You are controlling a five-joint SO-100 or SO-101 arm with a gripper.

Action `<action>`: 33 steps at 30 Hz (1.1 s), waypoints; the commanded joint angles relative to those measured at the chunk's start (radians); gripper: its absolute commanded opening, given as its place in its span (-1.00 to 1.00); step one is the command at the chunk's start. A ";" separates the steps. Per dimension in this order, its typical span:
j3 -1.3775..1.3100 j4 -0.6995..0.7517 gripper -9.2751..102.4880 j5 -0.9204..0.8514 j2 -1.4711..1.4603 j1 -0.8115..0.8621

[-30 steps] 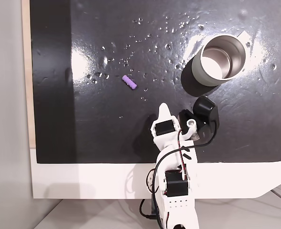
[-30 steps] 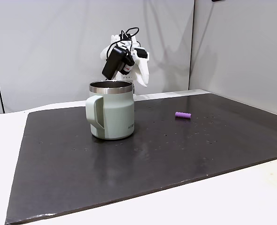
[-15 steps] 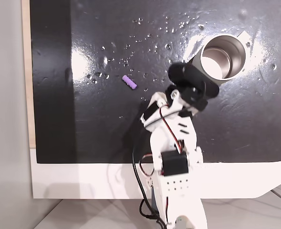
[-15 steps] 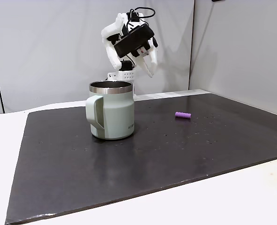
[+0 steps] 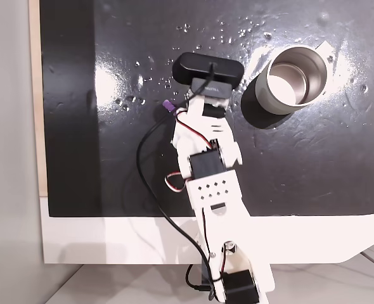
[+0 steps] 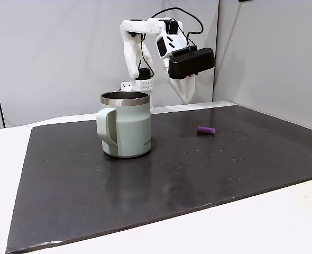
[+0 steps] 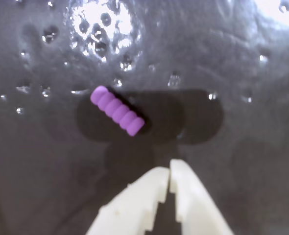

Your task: Grasp a pengrip and put it in the cup.

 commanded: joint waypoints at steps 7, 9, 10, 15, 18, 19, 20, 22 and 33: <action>-0.086 -0.169 -0.83 -0.249 -0.138 -0.023; -0.086 -0.189 -0.83 -0.287 -0.150 -0.037; -0.094 -0.192 -0.83 -0.305 -0.158 -0.044; -0.141 -0.192 -0.82 -0.399 -0.204 -0.083; -0.160 -0.176 -0.77 -0.436 -0.224 -0.114; -0.167 -0.150 -0.73 -0.443 -0.229 -0.127; -0.175 -0.121 -0.68 -0.451 -0.232 -0.141; -0.176 -0.083 -0.63 -0.462 -0.232 -0.166; -0.186 0.048 -0.41 -0.514 -0.316 -0.202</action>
